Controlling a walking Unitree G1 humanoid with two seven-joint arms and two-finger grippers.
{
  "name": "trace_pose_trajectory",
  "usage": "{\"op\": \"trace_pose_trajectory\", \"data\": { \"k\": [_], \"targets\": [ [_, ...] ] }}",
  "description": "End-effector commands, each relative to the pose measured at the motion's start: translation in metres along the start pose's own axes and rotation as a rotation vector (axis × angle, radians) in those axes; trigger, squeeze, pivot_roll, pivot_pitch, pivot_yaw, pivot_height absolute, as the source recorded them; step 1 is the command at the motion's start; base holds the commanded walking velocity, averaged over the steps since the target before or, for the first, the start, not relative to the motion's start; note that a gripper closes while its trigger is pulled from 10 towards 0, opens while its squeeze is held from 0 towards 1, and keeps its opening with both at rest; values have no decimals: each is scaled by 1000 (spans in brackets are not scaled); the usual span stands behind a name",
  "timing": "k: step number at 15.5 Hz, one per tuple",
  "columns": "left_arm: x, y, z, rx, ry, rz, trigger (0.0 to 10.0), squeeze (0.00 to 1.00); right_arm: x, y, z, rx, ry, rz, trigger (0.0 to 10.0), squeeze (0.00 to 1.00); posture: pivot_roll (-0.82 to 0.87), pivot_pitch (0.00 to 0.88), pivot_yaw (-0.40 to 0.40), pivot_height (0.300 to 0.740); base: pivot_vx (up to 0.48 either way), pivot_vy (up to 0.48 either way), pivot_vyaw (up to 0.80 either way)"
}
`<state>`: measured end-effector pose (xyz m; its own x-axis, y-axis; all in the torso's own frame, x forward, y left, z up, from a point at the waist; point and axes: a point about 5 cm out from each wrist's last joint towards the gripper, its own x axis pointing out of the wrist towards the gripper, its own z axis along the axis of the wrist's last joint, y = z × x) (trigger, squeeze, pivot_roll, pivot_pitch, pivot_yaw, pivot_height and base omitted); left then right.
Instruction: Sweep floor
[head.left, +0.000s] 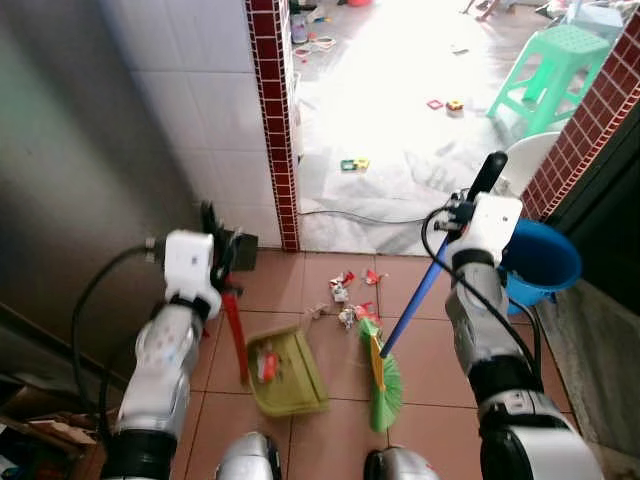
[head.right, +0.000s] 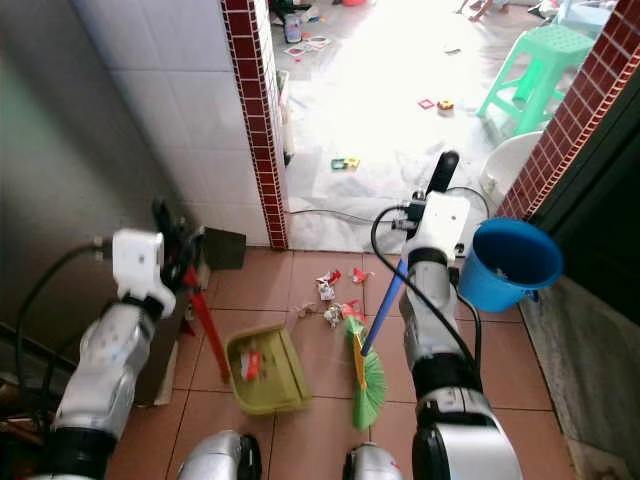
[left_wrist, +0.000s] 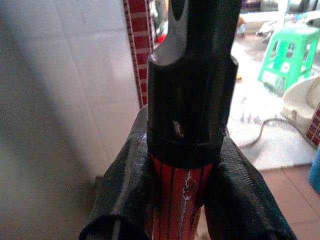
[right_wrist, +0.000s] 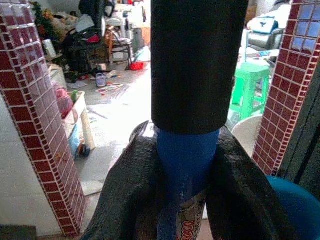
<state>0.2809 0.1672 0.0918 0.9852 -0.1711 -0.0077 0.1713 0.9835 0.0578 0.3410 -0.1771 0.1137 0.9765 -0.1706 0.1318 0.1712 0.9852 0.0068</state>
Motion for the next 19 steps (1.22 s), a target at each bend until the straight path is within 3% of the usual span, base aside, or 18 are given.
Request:
{"op": "trace_pose_trajectory", "data": {
  "k": [1, 4, 7, 9, 14, 19],
  "targets": [
    [-2, 5, 10, 13, -51, 26, 10000, 0, 1, 8, 9, -40, -35, 70, 10000, 0, -28, 0, 12, 740, 0, 0, 0],
    [-17, 1, -1, -20, -16, 7, 10000, 0, 2, -3, 15, -118, -54, 103, 10000, 0, -27, 0, -6, 740, 0, 0, 0],
    [-29, 0, -8, -34, 10, 13, 10000, 0, -1, -10, 18, -97, -50, 60, 10000, 0, -35, 0, 16, 740, 0, 0, -533],
    [-21, -3, 0, -28, -18, -12, 10000, 0, 1, -10, 20, -84, -55, 16, 10000, 0, -37, 0, 24, 740, 0, 0, -800],
    [-5, -6, 11, -33, -56, -39, 10000, 0, -1, -4, 18, -95, -34, 53, 10000, 0, -60, 0, 26, 740, 0, 0, -758],
    [-5, -2, 8, -44, -38, -27, 10000, 0, -7, 5, 7, -59, 12, 55, 10000, 0, -61, 0, 41, 740, 0, -49, 0]
  ]
}}
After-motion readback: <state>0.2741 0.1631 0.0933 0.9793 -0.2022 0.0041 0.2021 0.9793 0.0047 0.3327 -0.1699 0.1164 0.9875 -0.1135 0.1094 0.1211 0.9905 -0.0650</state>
